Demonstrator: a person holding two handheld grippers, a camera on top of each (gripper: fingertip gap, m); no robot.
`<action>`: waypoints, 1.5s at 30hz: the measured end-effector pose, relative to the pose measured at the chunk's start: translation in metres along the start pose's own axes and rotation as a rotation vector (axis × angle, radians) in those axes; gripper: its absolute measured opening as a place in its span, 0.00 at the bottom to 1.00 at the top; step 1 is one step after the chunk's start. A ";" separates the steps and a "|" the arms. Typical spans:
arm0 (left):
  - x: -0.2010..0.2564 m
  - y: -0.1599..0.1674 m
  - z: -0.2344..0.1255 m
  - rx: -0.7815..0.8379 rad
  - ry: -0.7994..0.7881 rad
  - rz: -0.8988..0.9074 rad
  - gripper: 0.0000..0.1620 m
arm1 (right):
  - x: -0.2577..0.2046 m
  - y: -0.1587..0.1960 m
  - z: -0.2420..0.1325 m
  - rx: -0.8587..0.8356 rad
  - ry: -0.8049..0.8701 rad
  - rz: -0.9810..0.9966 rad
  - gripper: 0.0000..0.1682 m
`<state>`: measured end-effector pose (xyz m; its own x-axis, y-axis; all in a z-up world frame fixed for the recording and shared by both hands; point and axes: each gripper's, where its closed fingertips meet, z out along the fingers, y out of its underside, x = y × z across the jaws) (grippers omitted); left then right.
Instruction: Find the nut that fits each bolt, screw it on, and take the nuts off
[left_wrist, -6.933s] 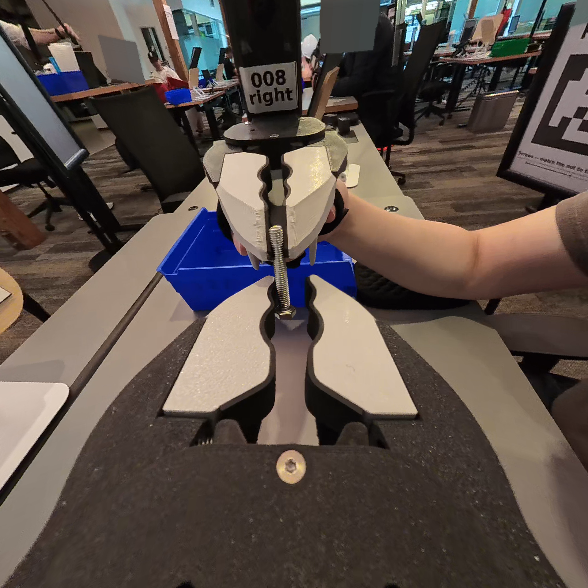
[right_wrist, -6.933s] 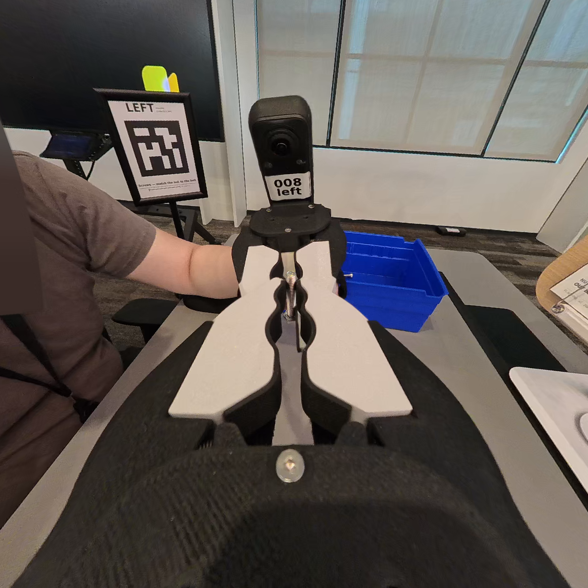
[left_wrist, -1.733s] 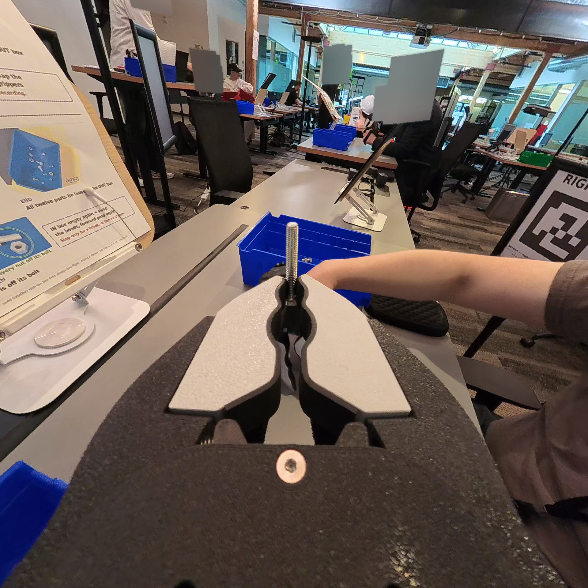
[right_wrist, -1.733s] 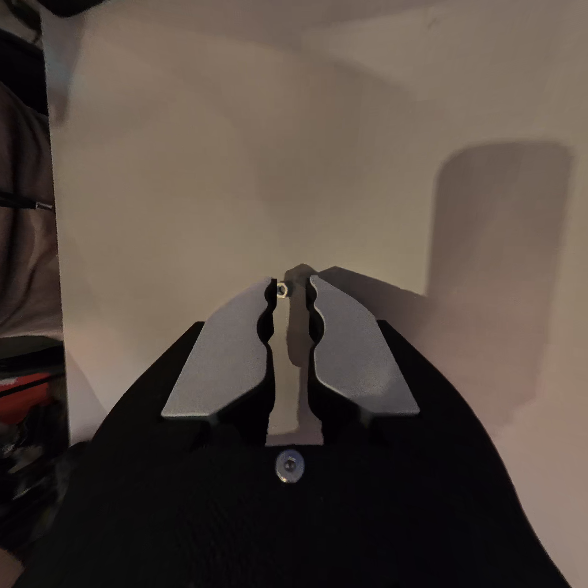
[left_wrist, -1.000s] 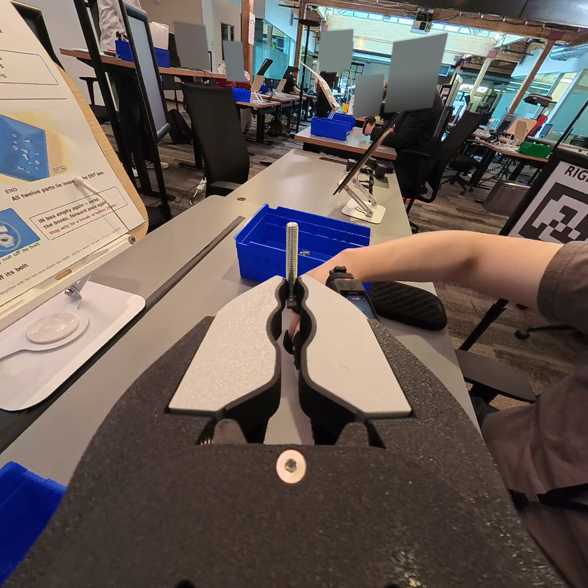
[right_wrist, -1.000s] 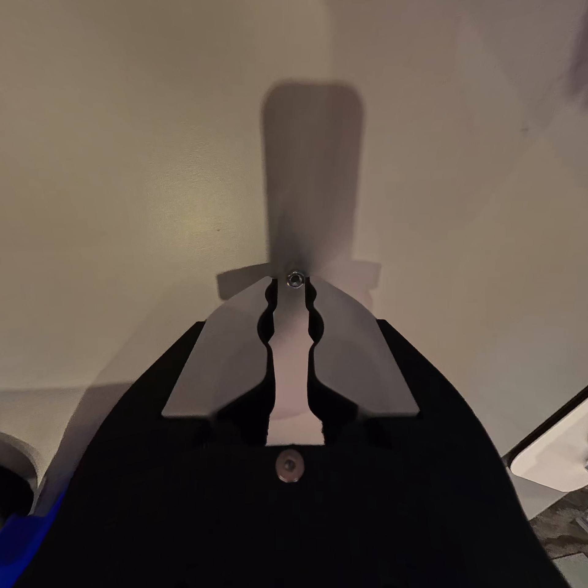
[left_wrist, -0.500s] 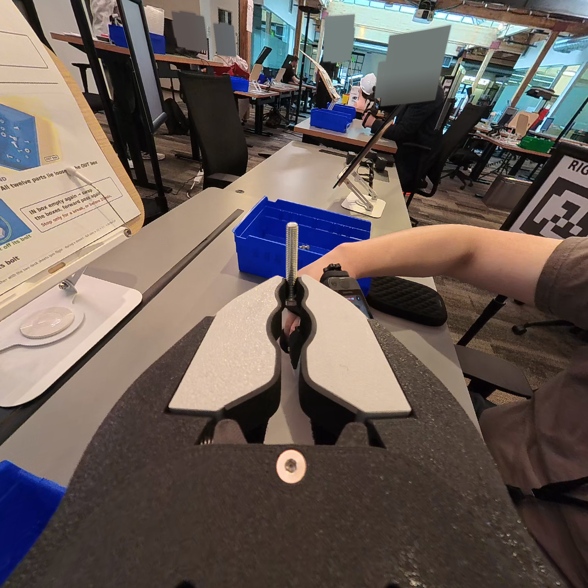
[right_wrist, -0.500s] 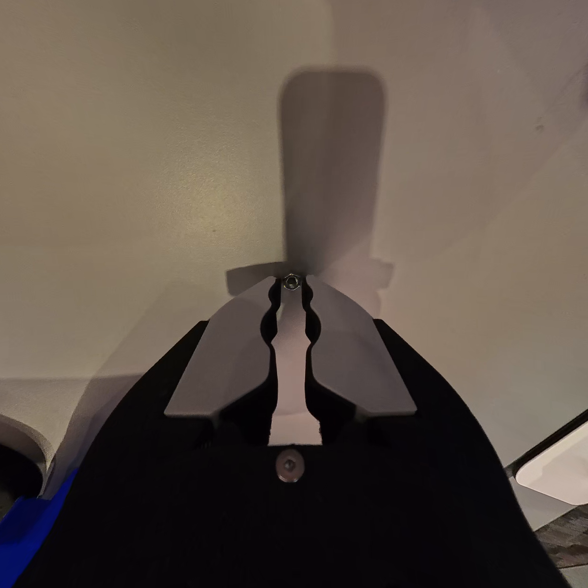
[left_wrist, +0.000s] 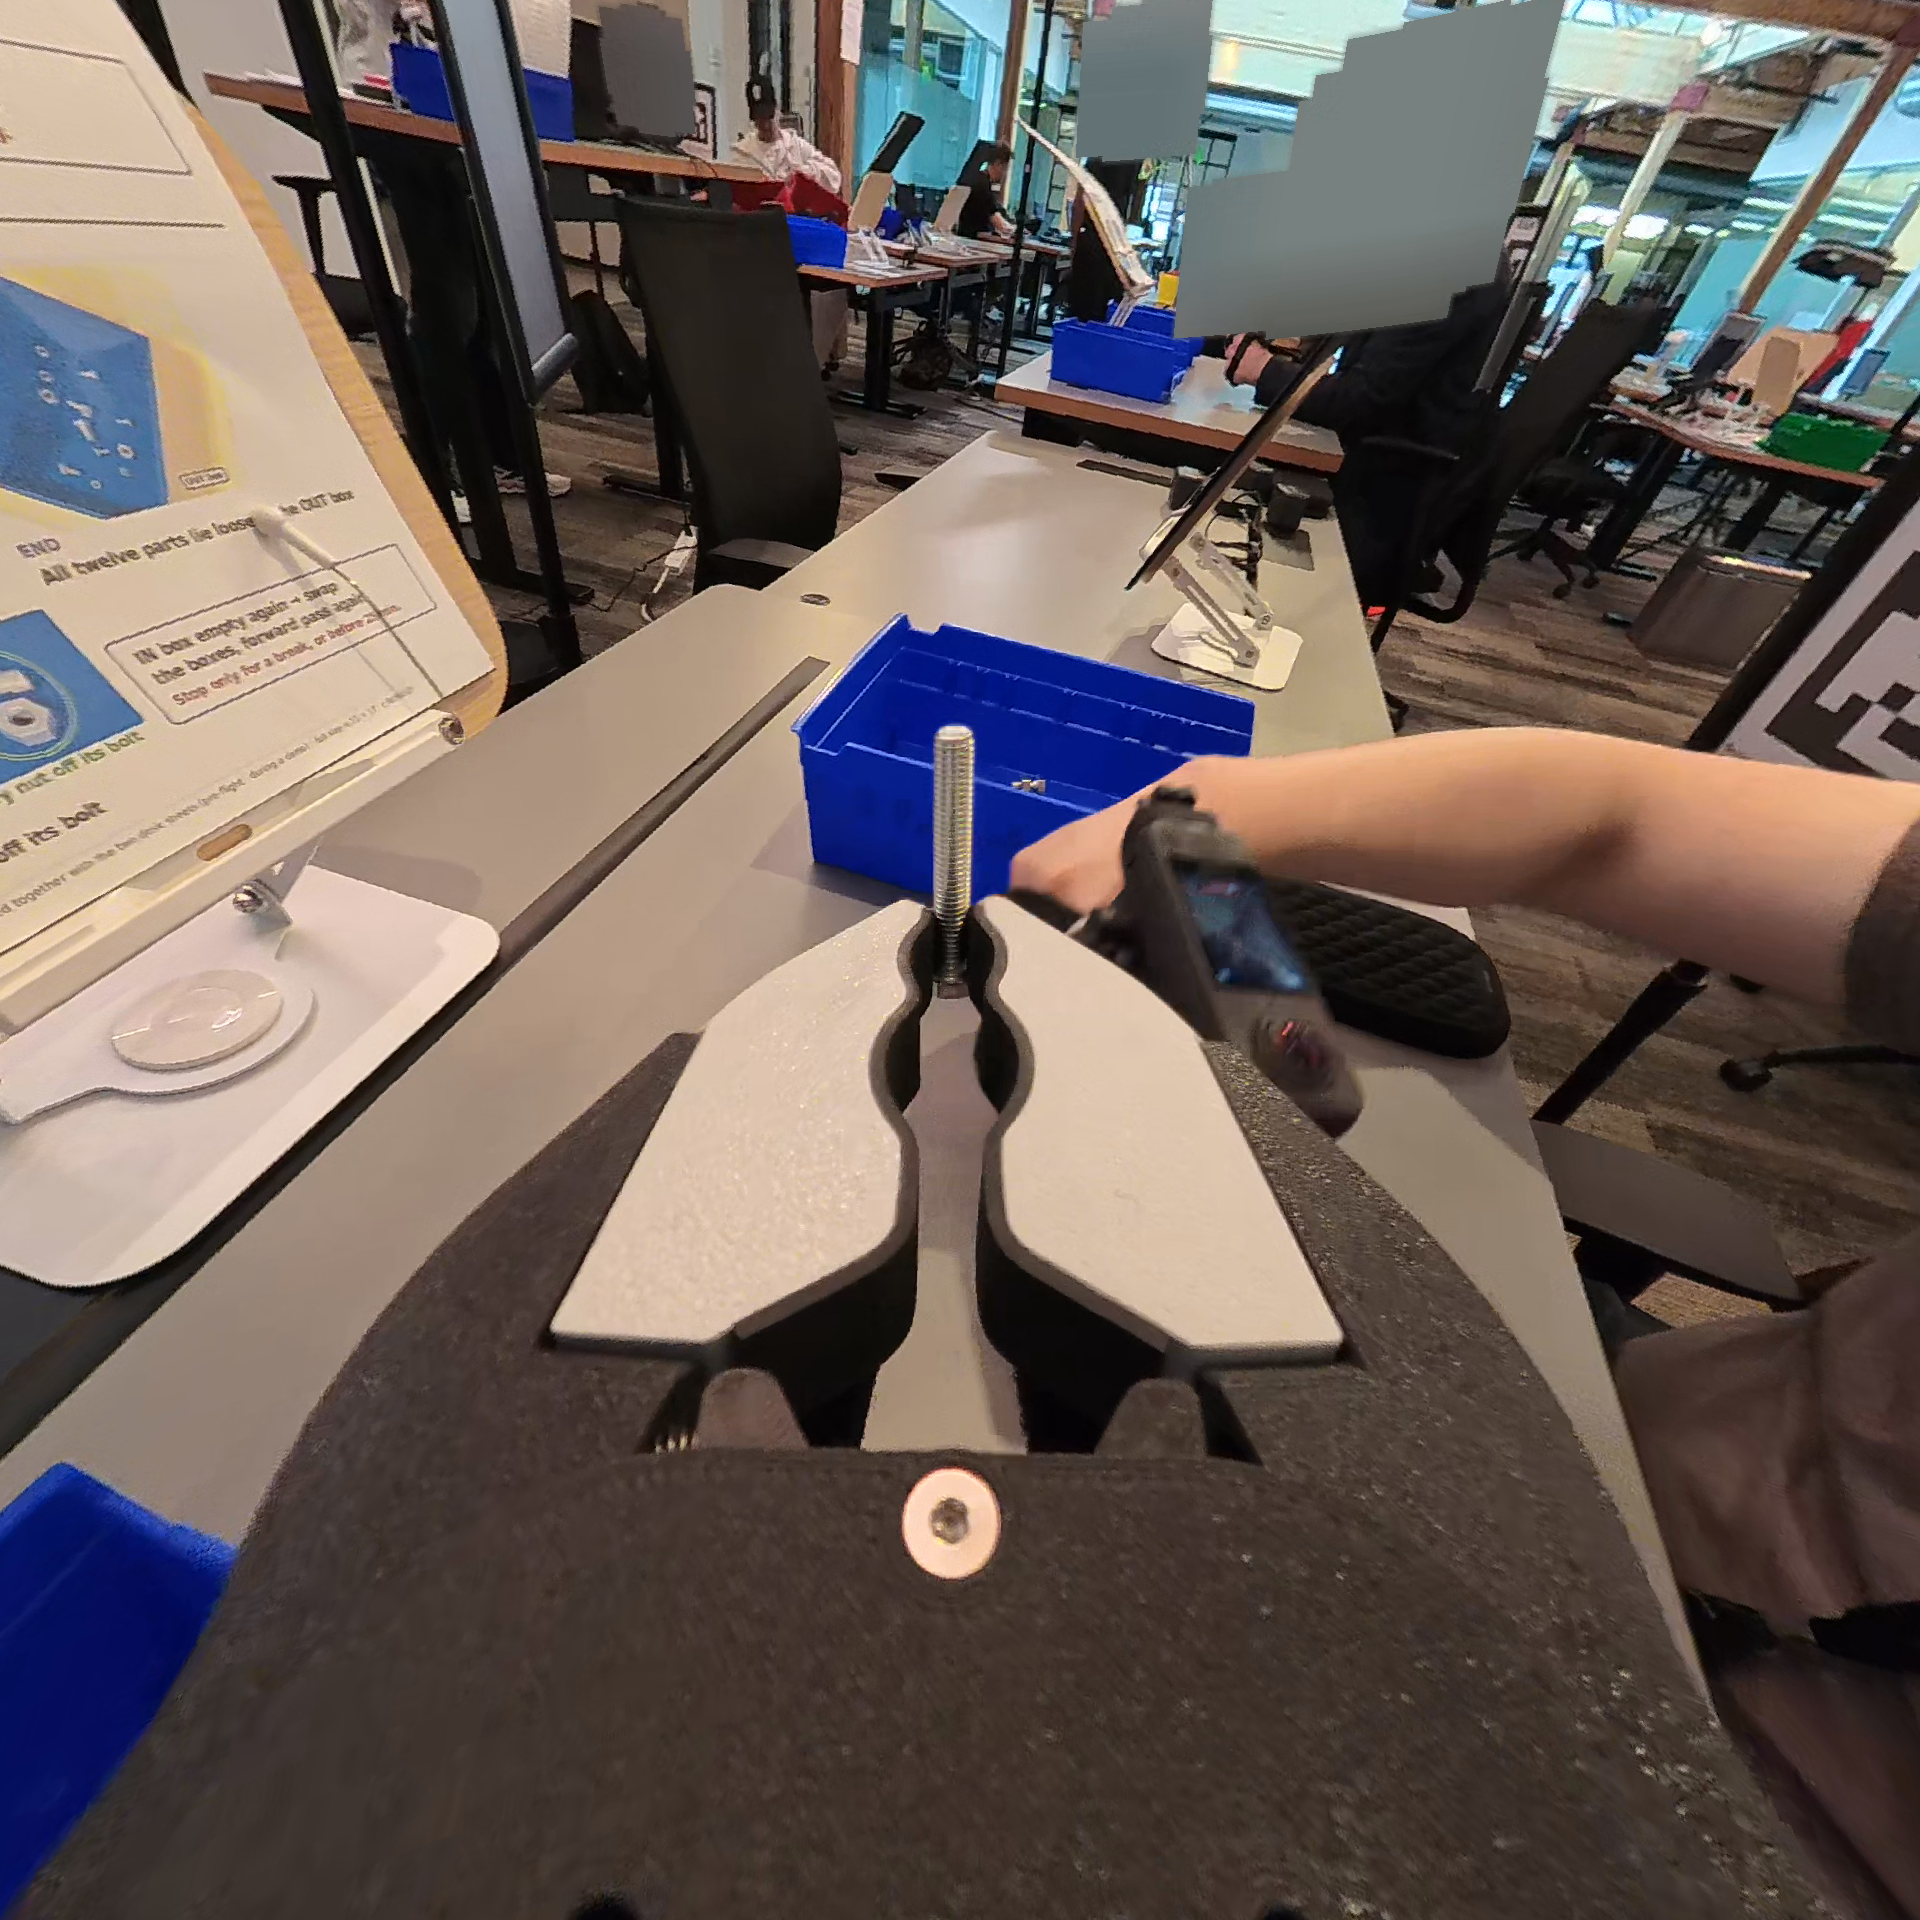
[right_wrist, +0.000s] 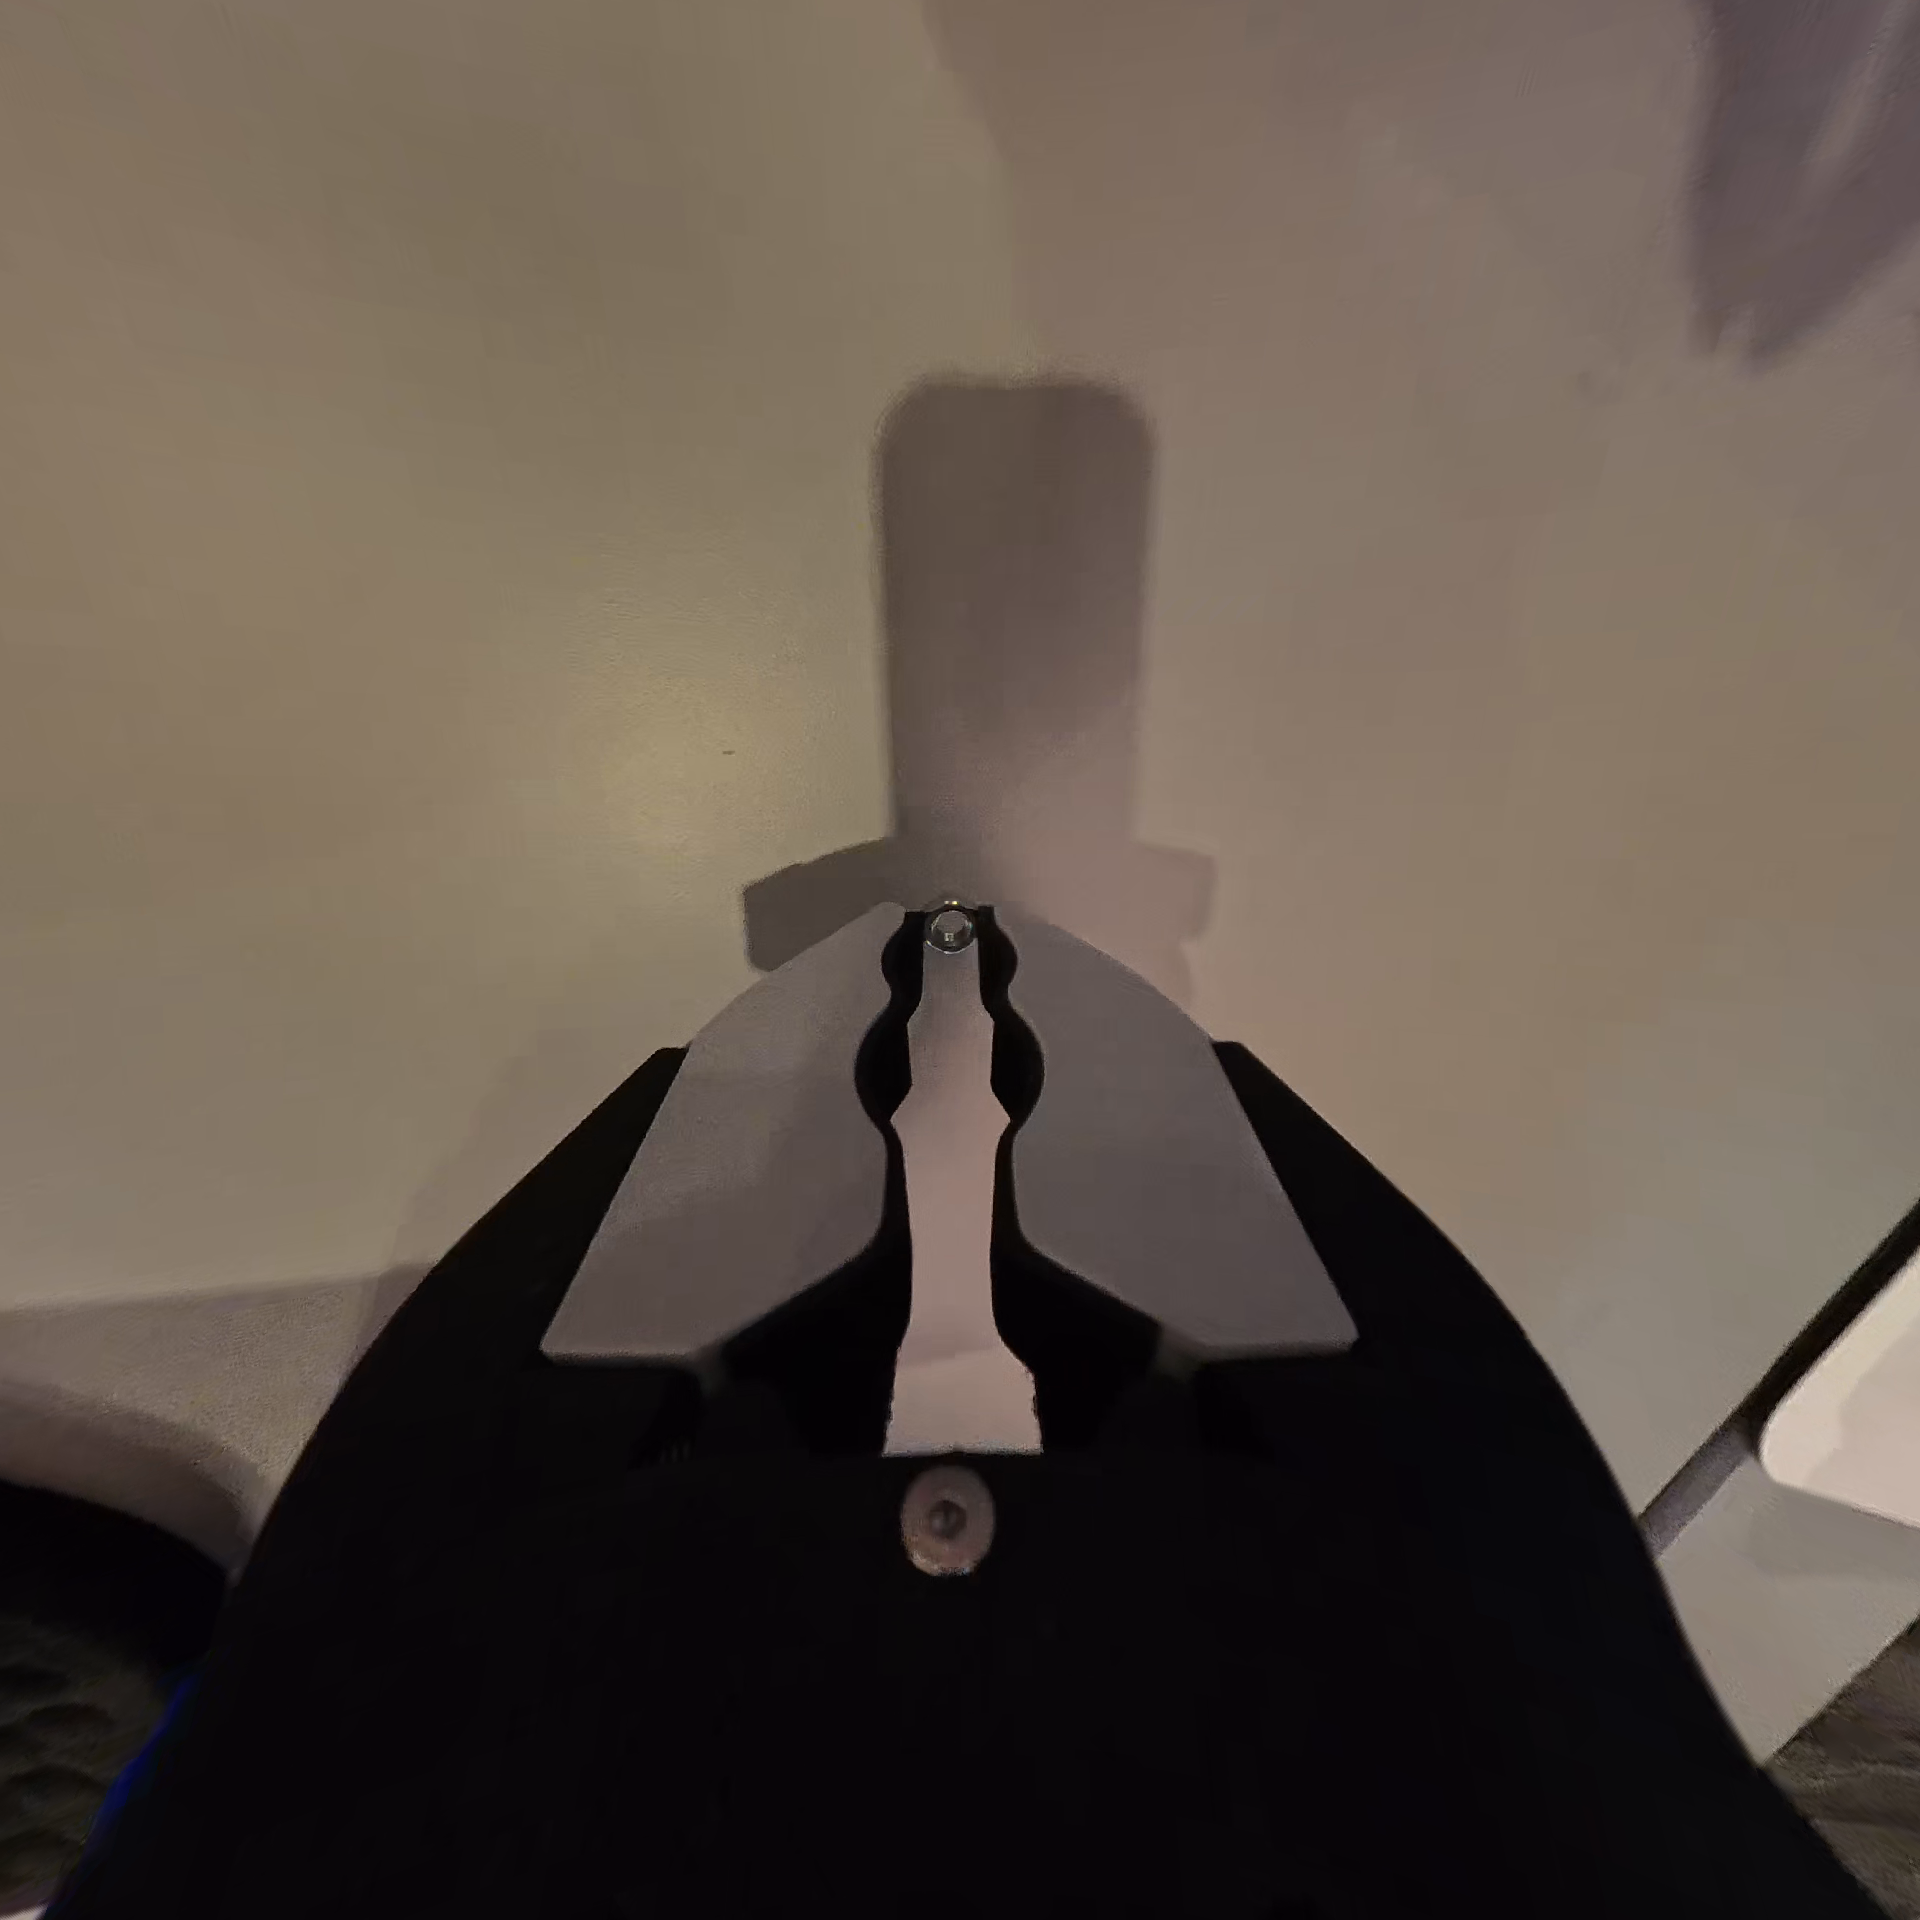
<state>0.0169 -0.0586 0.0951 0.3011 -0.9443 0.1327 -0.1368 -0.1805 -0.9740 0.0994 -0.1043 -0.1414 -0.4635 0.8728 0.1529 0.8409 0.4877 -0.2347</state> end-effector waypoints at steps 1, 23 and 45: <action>-0.002 0.002 0.001 -0.005 -0.006 0.004 0.03 | -0.001 0.000 -0.009 0.021 0.017 0.021 0.07; 0.106 0.025 0.086 -0.046 0.315 0.184 0.03 | -0.004 -0.059 -0.250 -0.065 0.123 0.134 0.07; 0.127 0.019 0.070 -0.031 0.407 0.266 0.03 | -0.013 -0.081 -0.248 -0.094 0.065 0.153 0.07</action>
<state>0.1191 -0.1629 0.0804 -0.1409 -0.9886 -0.0533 -0.1889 0.0797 -0.9788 0.1066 -0.1598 0.1133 -0.3120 0.9319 0.1851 0.9238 0.3431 -0.1701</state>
